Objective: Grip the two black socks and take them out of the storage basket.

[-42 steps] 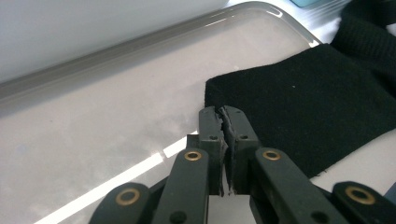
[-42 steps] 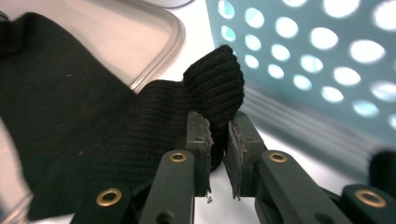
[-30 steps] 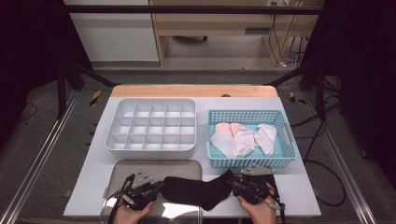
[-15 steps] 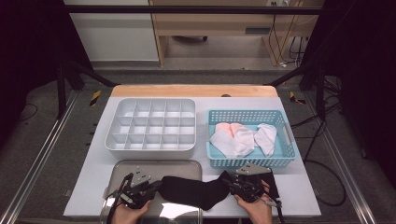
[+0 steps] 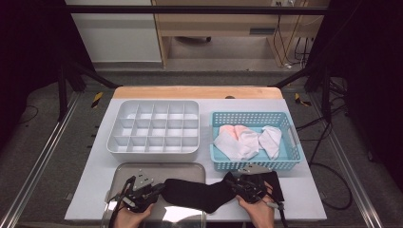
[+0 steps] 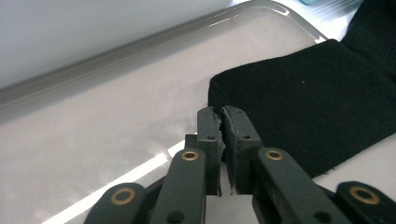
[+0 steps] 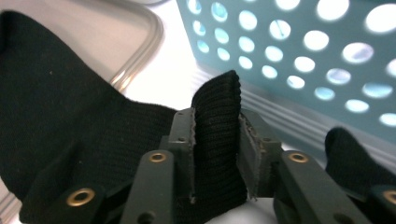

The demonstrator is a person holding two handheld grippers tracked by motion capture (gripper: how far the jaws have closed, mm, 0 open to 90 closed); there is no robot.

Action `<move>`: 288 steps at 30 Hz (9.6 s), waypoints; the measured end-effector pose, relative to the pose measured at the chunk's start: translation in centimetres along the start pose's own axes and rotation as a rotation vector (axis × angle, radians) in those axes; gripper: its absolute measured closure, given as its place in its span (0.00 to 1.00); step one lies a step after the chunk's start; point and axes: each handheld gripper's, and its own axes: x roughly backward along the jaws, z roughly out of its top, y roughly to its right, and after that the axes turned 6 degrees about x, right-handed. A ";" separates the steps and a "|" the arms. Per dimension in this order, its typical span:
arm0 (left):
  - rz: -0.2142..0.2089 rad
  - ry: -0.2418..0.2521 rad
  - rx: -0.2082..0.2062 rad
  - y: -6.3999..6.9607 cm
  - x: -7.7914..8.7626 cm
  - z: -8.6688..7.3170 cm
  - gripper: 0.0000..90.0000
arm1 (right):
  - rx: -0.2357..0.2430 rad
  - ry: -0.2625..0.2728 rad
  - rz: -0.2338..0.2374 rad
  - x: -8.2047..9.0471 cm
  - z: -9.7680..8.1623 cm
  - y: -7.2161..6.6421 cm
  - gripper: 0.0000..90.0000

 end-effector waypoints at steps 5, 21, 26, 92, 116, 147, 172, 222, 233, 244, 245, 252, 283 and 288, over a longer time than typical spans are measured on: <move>-0.006 0.022 0.003 -0.1 0.3 0.0 0.80 | -0.005 0.095 -0.020 2.6 -0.7 0.5 0.68; 0.014 0.000 -0.012 0.1 -0.2 0.1 0.96 | -0.006 -0.073 -0.002 1.2 -1.5 0.8 0.92; -0.004 0.002 -0.025 0.8 -0.5 0.1 0.96 | -0.031 -0.088 -0.032 2.5 -1.7 1.4 0.94; 0.001 0.079 0.004 0.4 0.8 0.3 0.72 | -0.175 0.055 -0.249 6.1 -3.3 8.8 0.85; 0.007 0.106 0.010 0.3 1.3 0.4 0.73 | -0.062 0.106 -0.086 6.4 -1.3 4.3 0.93; -0.171 0.117 -0.112 6.9 -2.3 4.6 0.62 | -0.023 0.208 0.082 5.2 -0.3 2.9 0.64; -0.248 0.023 -0.085 11.1 -11.2 6.1 0.93 | -0.009 -0.025 -0.054 3.2 -4.1 5.0 0.83; -0.187 -0.023 -0.085 8.2 -6.3 5.2 0.97 | -0.128 -0.033 -0.213 6.2 -4.5 7.0 0.91; -0.189 0.064 -0.064 4.4 -0.1 3.9 0.97 | -0.037 0.097 -0.137 8.2 -1.3 3.1 0.90; -0.148 0.037 -0.011 1.0 1.5 1.3 0.97 | -0.027 0.066 -0.013 5.0 -0.1 0.8 0.90; -0.145 0.035 -0.011 0.9 1.4 1.2 0.97 | -0.026 0.057 -0.013 4.6 -0.1 0.7 0.90; -0.120 0.002 -0.029 1.0 0.3 1.0 0.97 | -0.032 0.019 -0.018 3.3 -0.7 1.1 0.89; -0.041 0.051 -0.026 0.6 0.1 0.9 0.70 | -0.029 0.065 -0.022 3.9 -2.7 1.9 0.69; -0.024 0.004 -0.048 0.5 -1.0 0.9 0.66 | -0.038 0.008 -0.009 3.0 -3.4 2.0 0.68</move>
